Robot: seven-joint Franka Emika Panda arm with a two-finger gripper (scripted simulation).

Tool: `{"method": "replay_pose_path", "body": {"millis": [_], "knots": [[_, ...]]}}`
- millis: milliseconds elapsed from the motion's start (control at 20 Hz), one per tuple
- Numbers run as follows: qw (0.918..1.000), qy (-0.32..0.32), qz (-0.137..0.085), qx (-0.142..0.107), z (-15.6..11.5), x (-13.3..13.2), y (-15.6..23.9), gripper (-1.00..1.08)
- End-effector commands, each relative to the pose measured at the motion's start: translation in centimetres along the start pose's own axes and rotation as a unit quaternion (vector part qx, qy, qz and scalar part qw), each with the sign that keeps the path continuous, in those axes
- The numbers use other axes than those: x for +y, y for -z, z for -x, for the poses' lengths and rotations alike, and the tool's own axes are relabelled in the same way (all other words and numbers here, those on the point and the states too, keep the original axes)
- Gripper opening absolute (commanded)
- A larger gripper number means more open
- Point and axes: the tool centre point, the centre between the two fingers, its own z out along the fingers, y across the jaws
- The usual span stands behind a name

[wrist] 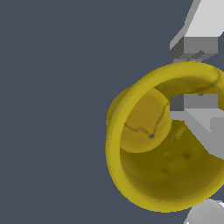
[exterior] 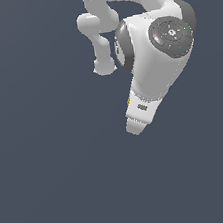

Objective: Pick up the object and move it to a goal position.

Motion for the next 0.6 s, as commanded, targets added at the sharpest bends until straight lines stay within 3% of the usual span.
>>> {"method": "replay_pose_path", "body": {"millis": [0,550], "knots": [[1.0,0.0,0.001,0.0,-0.6,-2.1,2.2,-1.0],[1.0,0.0,0.0,0.002,-2.8,-9.0,9.6,-1.0]]}}
